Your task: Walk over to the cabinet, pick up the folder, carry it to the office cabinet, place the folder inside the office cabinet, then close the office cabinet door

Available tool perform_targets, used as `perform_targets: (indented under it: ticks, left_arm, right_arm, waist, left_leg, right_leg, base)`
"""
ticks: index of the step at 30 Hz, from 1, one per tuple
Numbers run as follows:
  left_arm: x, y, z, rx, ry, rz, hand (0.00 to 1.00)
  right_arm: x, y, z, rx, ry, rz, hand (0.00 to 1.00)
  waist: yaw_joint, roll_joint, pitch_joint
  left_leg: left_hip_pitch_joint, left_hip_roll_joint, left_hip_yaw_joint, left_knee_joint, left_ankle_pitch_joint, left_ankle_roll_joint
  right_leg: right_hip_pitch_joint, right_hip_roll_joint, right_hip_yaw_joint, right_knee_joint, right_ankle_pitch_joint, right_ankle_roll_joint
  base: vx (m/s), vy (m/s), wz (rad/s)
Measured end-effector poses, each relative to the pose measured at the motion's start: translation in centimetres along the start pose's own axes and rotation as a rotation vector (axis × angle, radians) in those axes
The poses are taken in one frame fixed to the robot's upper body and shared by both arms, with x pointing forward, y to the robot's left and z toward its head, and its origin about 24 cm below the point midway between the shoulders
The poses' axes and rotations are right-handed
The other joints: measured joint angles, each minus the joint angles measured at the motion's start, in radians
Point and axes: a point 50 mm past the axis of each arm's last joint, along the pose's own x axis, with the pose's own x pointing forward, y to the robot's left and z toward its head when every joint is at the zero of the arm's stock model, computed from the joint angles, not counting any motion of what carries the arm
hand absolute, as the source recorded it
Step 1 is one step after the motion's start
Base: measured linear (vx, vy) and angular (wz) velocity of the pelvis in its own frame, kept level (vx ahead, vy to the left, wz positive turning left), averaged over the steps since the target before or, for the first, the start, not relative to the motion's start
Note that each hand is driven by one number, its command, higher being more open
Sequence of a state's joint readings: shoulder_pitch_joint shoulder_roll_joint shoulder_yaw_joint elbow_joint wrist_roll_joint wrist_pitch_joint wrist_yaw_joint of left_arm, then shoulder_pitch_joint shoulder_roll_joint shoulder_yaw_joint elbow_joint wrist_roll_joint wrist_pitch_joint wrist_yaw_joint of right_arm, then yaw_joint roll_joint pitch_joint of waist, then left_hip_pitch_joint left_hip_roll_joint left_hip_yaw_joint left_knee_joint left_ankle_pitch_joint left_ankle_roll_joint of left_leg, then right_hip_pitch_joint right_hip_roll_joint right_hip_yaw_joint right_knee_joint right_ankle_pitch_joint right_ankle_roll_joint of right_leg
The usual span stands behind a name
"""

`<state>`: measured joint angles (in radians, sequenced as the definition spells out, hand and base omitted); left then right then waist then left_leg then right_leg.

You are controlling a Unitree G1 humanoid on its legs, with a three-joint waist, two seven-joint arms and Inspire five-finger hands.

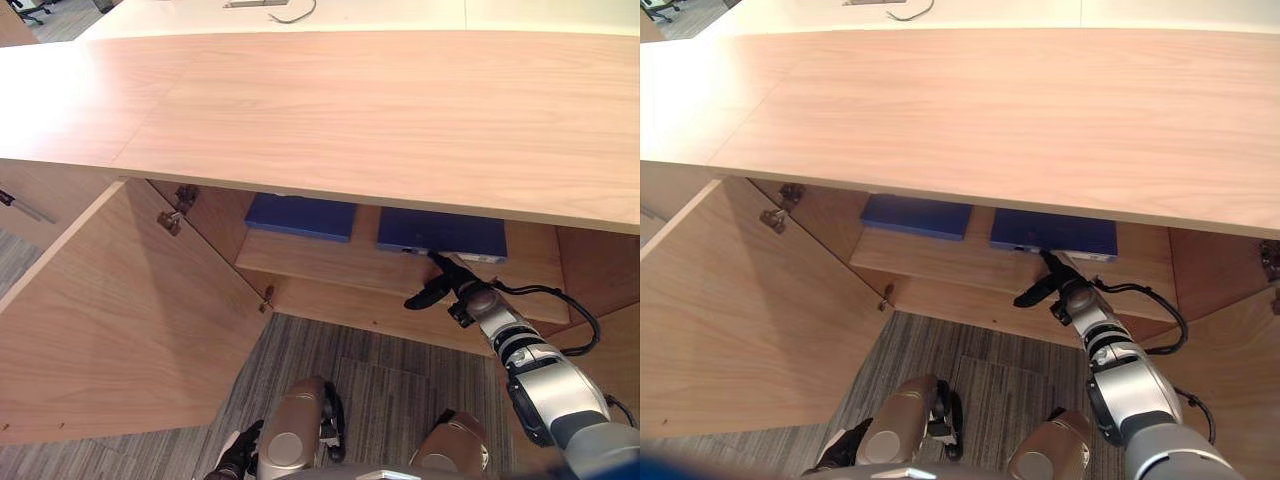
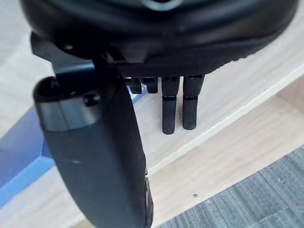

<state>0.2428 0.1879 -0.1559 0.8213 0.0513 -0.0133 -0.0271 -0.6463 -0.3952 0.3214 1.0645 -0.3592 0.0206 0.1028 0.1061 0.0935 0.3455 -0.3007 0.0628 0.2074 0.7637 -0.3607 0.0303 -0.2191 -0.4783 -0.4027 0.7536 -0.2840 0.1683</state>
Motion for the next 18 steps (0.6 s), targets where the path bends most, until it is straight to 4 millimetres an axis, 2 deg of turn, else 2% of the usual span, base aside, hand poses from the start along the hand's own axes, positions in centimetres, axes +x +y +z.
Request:
perform_targets:
  ticks: [2,5,7,11,13,16,18]
  left_arm:
    - [0.0,0.1,-0.1,0.003,0.005,0.002,1.0]
    - [-0.2,0.2,-0.8,0.017,0.026,0.003,1.0]
    - [-0.3,0.4,-1.1,0.02,0.037,0.009,1.0]
    - [-1.0,1.0,-2.8,-0.005,0.084,0.022,1.0]
    - [-1.3,1.3,-3.4,-0.017,0.1,0.033,1.0]
    - [-1.6,1.1,-3.9,-0.047,0.115,0.044,1.0]
    - [-1.6,0.4,-4.1,-0.076,0.118,0.038,1.0]
  right_arm:
    - [-0.1,1.1,0.9,-0.095,-0.05,0.051,1.0]
    - [-0.5,3.6,1.8,-0.206,-0.114,0.164,1.0]
    - [-0.8,5.4,1.9,-0.235,-0.136,0.235,1.0]
    - [-1.6,8.4,2.6,-0.278,-0.185,0.367,1.0]
    - [-1.9,8.7,3.1,-0.287,-0.21,0.393,1.0]
    - [-2.0,8.8,3.9,-0.309,-0.242,0.401,1.0]
    - [-2.0,8.7,4.3,-0.313,-0.265,0.398,1.0]
  waist:
    - [-0.003,-0.004,-0.002]
    - [-0.002,-0.03,-0.022]
    - [-0.002,-0.037,-0.027]
    - [-0.002,-0.071,-0.085]
    - [-0.003,-0.082,-0.101]
    - [0.004,-0.086,-0.116]
    - [0.019,-0.079,-0.12]
  left_leg:
    - [0.027,0.014,0.012,-0.082,0.041,-0.011]
    - [0.075,0.026,0.042,-0.247,0.126,-0.032]
    - [0.113,0.04,0.052,-0.332,0.17,-0.046]
    - [0.157,0.067,0.082,-0.475,0.241,-0.073]
    - [0.165,0.087,0.09,-0.479,0.246,-0.078]
    - [0.166,0.109,0.081,-0.436,0.239,-0.088]
    - [0.167,0.116,-0.017,-0.367,0.216,-0.12]
  right_leg:
    - [0.019,0.044,-0.006,-0.091,0.046,-0.01]
    - [0.038,0.113,-0.009,-0.254,0.129,-0.032]
    - [0.077,0.162,-0.019,-0.363,0.18,-0.044]
    - [0.143,0.269,-0.026,-0.613,0.297,-0.072]
    - [0.171,0.307,-0.016,-0.691,0.335,-0.084]
    - [0.172,0.333,0.033,-0.714,0.354,-0.1]
    - [0.166,0.354,0.104,-0.715,0.37,-0.109]
  base:
    - [0.03,-0.11,-0.37]
    - [0.05,-0.117,-0.36]
    - [0.07,-0.126,-0.29]
    - [0.06,-0.101,-0.26]
    - [0.05,-0.109,-0.32]
    - [-0.01,-0.086,-0.55]
    - [-0.07,-0.042,-1.02]
